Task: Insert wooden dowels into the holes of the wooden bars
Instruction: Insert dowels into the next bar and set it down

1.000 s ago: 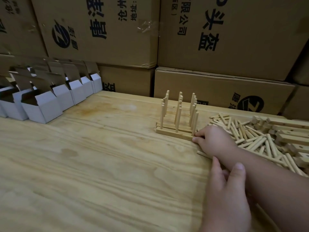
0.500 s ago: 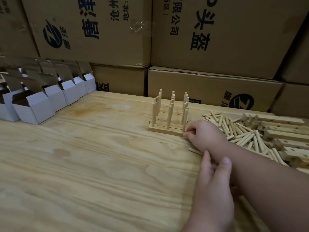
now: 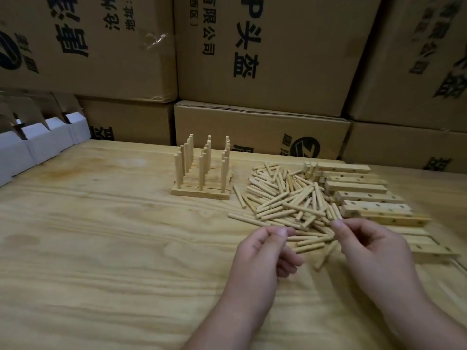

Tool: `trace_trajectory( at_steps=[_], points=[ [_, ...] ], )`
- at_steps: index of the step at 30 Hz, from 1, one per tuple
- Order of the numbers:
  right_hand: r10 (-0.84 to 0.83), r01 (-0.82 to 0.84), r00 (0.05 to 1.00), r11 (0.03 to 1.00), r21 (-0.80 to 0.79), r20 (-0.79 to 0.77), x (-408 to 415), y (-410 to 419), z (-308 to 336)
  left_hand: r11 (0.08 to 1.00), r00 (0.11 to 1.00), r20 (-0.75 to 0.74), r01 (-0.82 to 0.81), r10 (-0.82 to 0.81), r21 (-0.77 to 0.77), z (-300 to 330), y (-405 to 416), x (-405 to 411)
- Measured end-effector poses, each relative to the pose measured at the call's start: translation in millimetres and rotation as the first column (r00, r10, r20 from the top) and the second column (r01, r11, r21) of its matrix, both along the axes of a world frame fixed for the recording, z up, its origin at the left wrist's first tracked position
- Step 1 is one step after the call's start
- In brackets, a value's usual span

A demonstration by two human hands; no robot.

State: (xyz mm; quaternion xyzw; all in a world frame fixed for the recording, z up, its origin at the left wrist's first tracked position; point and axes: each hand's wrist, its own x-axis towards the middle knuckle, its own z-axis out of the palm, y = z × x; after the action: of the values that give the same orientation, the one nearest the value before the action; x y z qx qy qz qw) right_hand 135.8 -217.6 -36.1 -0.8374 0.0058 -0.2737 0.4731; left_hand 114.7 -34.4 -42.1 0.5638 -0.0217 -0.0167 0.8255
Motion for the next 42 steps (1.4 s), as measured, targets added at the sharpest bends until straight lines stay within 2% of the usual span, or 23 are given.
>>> trace_trajectory(
  at_steps=[4, 10, 12, 15, 19, 22, 27, 31, 35, 42],
  points=[
    [-0.119, 0.119, 0.993, 0.993, 0.003, -0.019, -16, -24, -10, 0.999, 0.999, 0.021, -0.031, 0.031, 0.014, -4, -2, 0],
    [-0.110, 0.095, 0.990, 0.982, -0.161, -0.085, -13, -26, -15, 0.997, 0.997, 0.063, -0.045, 0.041, 0.057, -8, -3, 2],
    [-0.152, 0.134, 0.986, 0.966, -0.219, -0.067, -12, -28, -13, 0.997, 0.996, 0.078, -0.038, 0.034, 0.060, -7, -3, 1],
    [-0.271, 0.206, 0.953, 0.907, -0.369, -0.136, -12, -34, -9, 0.997, 0.996, 0.086, -0.036, 0.031, 0.065, -8, -3, 0],
    [-0.367, 0.304, 0.921, 0.887, -0.349, -0.132, -11, -44, 1, 0.996, 0.994, 0.099, -0.046, 0.039, 0.072, -8, -2, 0],
    [-0.432, 0.342, 0.886, 0.854, -0.392, -0.168, -11, -52, 5, 0.997, 0.994, 0.105, -0.043, 0.035, 0.069, -10, -2, 0],
    [-0.492, 0.301, 0.814, 0.812, -0.501, -0.309, -10, -57, 1, 0.987, 0.989, 0.147, -0.021, -0.003, 0.160, -11, -5, -6],
    [-0.467, 0.223, 0.800, 0.815, -0.535, -0.378, -11, -60, -2, 0.962, 0.981, 0.186, -0.006, -0.047, 0.272, -12, -8, -11],
    [-0.499, 0.252, 0.800, 0.784, -0.567, -0.334, -11, -64, -2, 0.960, 0.983, 0.182, -0.030, -0.022, 0.279, -10, -8, -11],
    [-0.508, 0.273, 0.808, 0.772, -0.574, -0.298, -18, -62, 5, 0.973, 0.988, 0.123, -0.117, 0.094, 0.197, -8, -4, -13]
  ],
)
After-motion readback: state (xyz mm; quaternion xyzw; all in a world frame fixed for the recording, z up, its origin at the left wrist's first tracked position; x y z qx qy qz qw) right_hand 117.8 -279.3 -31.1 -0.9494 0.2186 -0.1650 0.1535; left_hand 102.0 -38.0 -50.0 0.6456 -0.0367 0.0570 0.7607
